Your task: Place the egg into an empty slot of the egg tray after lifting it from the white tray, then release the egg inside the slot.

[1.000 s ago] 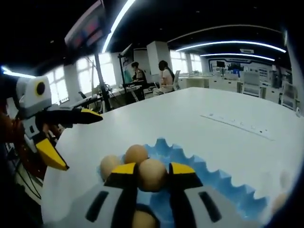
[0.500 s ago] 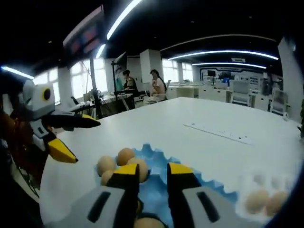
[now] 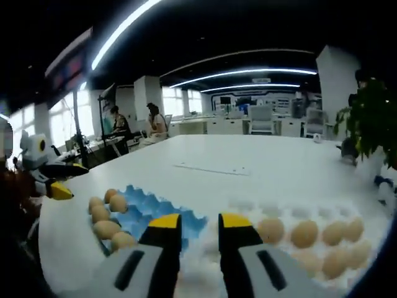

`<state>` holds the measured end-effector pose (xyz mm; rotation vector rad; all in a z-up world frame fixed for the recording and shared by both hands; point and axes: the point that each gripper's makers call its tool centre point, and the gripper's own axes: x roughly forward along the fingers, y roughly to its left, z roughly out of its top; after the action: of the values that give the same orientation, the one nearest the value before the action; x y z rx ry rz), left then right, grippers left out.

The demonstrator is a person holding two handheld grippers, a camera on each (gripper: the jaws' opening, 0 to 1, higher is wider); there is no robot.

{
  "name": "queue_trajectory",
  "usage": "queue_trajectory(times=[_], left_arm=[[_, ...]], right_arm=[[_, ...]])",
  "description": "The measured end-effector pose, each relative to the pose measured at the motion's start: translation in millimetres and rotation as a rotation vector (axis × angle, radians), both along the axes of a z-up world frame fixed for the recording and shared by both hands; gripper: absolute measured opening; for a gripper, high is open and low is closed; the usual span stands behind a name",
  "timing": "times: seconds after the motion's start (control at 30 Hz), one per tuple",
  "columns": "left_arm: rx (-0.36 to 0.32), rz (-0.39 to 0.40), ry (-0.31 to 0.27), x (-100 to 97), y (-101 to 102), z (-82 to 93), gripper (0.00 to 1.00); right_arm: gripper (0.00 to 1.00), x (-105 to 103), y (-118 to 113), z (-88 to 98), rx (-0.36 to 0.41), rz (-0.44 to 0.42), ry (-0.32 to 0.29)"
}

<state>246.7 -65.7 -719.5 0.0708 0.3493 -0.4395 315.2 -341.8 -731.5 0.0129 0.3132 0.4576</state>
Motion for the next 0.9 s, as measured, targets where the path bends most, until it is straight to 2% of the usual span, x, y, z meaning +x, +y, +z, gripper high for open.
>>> queue_trajectory(times=[0.07,0.13,0.2,0.27,0.37,0.6,0.8,0.83,0.87,0.9], left_arm=[[0.0,-0.002,0.001,-0.1,-2,0.3,0.8],[-0.001,-0.006,0.001,-0.3,-4,0.6,0.8],[0.001,-0.01,0.003,-0.6,-5,0.3,0.8],[0.0,-0.014,0.004,-0.8,-7,0.3,0.8],[0.004,-0.017,0.003,-0.6,-8,0.9,0.8],[0.004,-0.011,0.002,-1.1,-6,2.5,0.8],[0.006,-0.003,0.002,-1.5,-3,2.5,0.8],[0.006,-0.001,0.002,-1.4,-3,2.5,0.8],[0.008,-0.001,0.0,-1.3,-3,2.6,0.8],[0.009,-0.001,0.001,-1.2,-2,2.6,0.8]], right_arm=[[0.23,-1,-33,2.0,0.001,-0.097,-0.011],[0.23,-2,-64,4.5,-0.033,-0.186,-0.04],[0.24,-5,-82,-2.5,-0.041,-0.223,-0.014],[0.24,-6,-91,-8.9,-0.045,-0.239,0.004],[0.24,-7,-97,-18.5,-0.071,-0.251,0.023],[0.24,-2,-90,-33.6,-0.088,-0.238,0.059],[0.27,1,-94,-43.6,-0.131,-0.23,0.078],[0.27,-1,-91,-50.8,-0.167,-0.2,0.098],[0.27,1,-92,-44.9,-0.165,-0.21,0.053],[0.27,-1,-93,-46.8,-0.164,-0.212,0.073]])
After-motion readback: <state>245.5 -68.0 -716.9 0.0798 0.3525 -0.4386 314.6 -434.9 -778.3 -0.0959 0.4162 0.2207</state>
